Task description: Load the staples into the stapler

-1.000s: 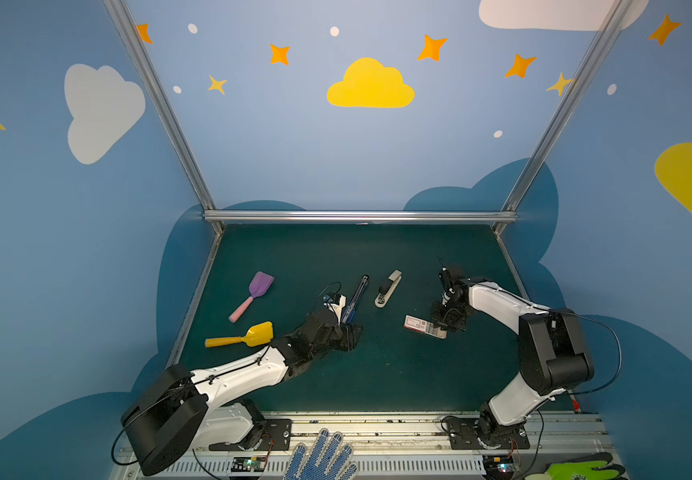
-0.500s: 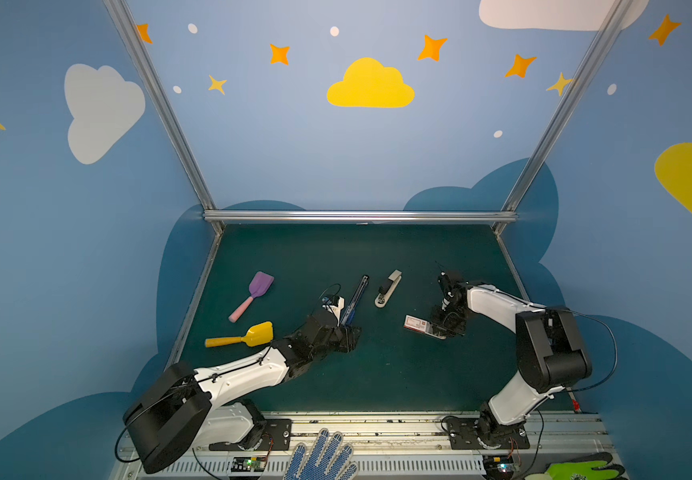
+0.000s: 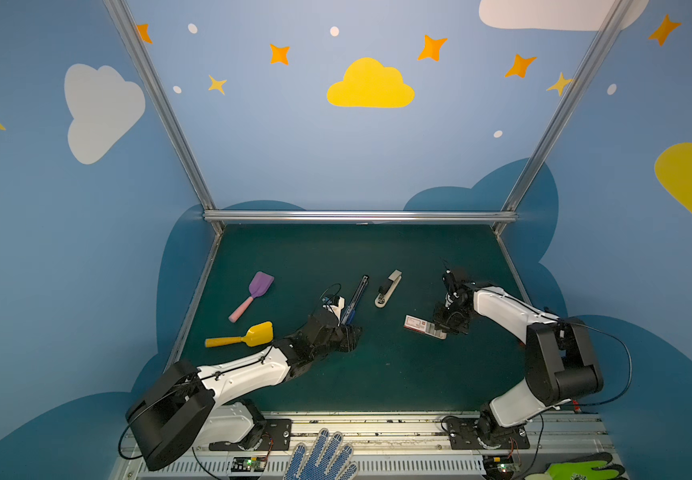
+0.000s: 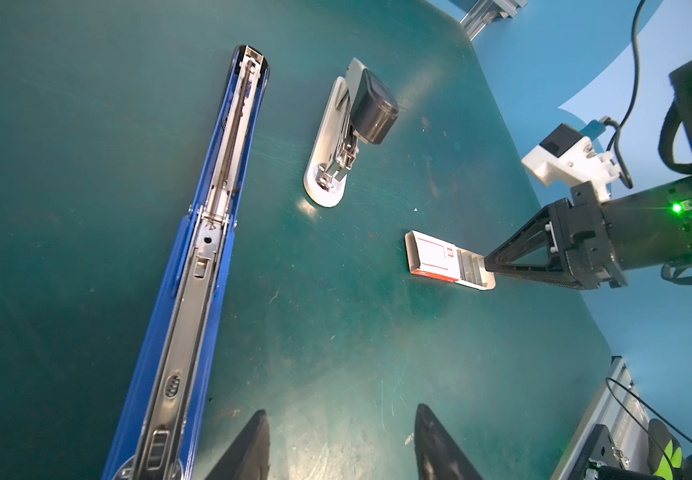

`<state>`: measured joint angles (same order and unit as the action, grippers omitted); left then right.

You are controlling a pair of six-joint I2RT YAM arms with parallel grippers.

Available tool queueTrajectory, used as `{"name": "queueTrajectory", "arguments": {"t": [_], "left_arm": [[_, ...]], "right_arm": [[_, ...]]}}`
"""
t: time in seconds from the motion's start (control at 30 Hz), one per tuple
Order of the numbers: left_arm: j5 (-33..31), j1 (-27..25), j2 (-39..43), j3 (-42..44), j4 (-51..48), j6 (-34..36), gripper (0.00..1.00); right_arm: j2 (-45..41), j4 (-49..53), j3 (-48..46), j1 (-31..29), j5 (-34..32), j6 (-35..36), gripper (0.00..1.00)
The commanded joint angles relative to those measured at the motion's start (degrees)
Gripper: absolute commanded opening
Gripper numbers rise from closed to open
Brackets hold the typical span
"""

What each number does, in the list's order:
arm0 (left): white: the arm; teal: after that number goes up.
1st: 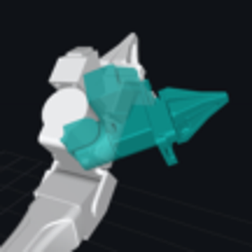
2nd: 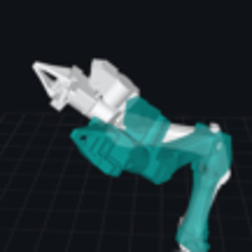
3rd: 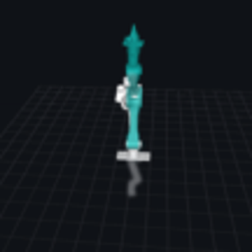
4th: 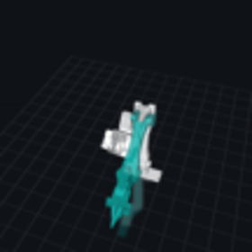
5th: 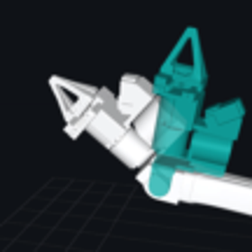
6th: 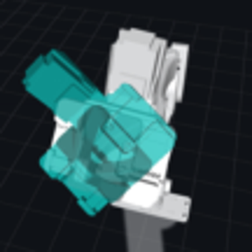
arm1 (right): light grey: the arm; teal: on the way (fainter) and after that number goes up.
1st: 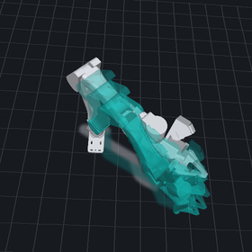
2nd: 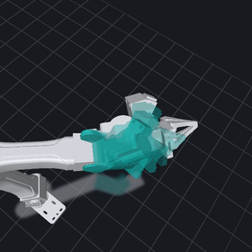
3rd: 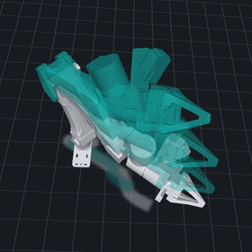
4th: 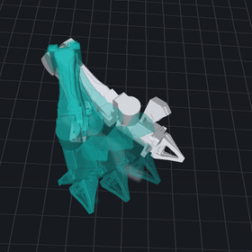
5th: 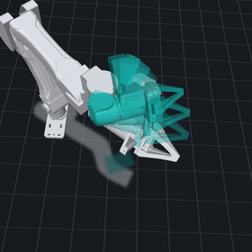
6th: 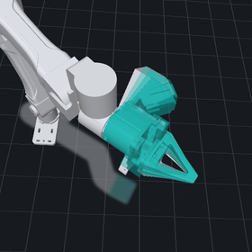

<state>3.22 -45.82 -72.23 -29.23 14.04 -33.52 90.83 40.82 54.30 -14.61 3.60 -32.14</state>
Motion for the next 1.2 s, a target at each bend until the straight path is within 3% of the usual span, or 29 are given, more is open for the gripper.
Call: {"name": "queueTrajectory", "arguments": {"t": [0.0, 0.47, 1.17], "left_arm": [[0.2, -0.1, 0.0, 0.5, 1.0, -0.4, 0.55], [-0.1, -0.1, -0.3, 0.9, 1.3, -1.3, 0.55], [-1.0, -0.1, 0.9, 1.3, 1.2, -1.8, 0.56]], "right_arm": [[-0.3, 1.0, -1.3, 0.7, -0.6, 0.4, 0.23], [3.8, -0.9, -0.8, 0.9, 1.2, 1.3, 0.19], [5.4, 0.7, 1.7, 0.8, 1.6, 2.8, 0.0]]}}
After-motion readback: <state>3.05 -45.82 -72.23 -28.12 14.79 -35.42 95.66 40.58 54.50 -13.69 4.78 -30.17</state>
